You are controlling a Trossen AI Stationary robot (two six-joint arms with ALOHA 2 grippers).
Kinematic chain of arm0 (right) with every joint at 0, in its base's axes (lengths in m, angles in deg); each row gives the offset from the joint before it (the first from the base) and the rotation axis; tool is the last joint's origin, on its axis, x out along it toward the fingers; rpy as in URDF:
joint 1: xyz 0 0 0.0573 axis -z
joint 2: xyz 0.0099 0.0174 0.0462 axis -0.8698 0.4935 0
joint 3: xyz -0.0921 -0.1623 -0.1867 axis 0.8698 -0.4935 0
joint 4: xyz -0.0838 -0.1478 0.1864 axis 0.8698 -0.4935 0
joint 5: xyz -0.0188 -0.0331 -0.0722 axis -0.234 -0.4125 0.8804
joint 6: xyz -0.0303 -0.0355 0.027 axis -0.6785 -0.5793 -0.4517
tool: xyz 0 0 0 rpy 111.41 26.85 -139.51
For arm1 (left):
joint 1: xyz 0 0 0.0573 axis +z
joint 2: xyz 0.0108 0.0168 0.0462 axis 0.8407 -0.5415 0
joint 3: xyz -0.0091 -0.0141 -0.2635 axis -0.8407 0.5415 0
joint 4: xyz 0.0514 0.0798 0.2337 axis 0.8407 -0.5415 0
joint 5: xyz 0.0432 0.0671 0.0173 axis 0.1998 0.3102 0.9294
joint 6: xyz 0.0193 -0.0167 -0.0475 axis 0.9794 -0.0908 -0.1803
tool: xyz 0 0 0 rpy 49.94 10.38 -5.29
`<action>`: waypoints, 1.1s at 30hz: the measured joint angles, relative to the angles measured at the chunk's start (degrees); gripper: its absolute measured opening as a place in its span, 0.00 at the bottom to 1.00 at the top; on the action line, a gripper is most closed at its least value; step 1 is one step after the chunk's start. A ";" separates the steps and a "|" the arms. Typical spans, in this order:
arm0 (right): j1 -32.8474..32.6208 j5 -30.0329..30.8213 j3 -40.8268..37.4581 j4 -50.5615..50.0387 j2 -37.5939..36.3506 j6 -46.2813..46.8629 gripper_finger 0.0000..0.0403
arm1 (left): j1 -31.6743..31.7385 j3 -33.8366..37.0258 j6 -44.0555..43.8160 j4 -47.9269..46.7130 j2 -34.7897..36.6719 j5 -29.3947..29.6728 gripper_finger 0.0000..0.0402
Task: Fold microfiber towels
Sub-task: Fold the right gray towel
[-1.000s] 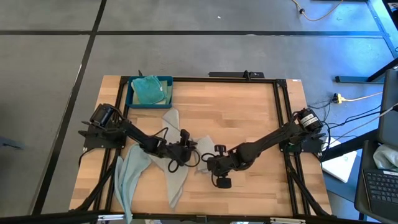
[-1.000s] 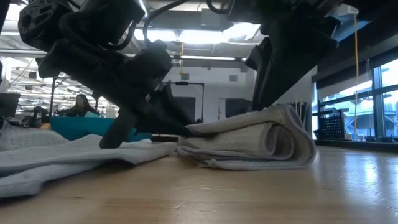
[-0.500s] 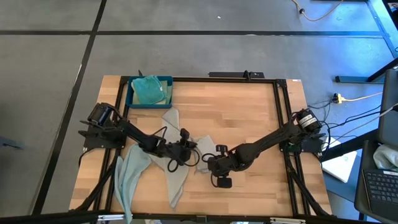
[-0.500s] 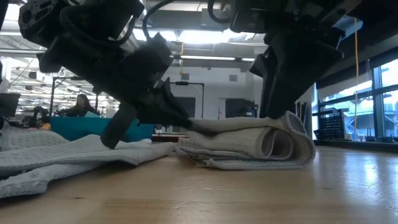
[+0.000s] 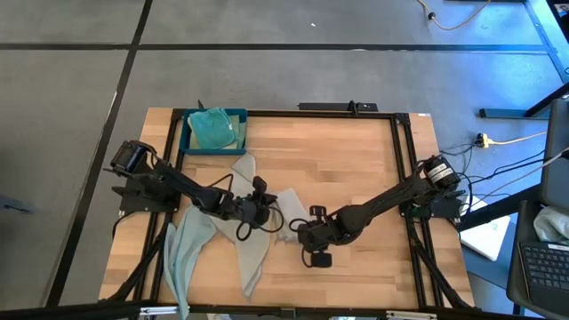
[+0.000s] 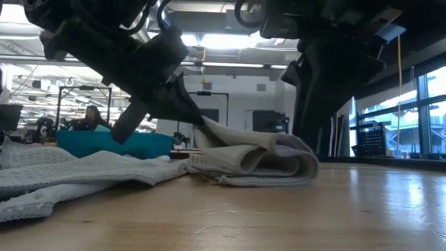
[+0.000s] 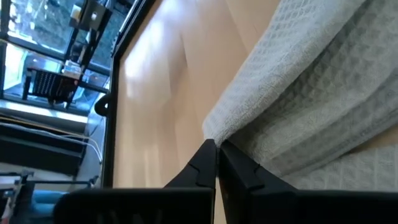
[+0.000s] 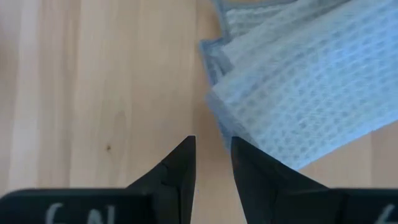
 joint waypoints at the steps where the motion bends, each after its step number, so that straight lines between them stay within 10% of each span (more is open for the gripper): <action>1: 0.00 1.06 0.00 0.01 0.00 0.00 0.26 | 0.01 0.06 -0.65 -0.07 0.00 -0.02 0.00; 23: 2.59 13.62 -0.20 4.82 0.00 -0.11 0.26 | 3.70 4.94 -13.35 -0.17 0.00 -7.01 0.05; 33: 13.59 -9.04 -4.59 7.00 -0.52 15.60 0.42 | -0.69 4.94 -13.92 1.64 0.00 6.25 0.12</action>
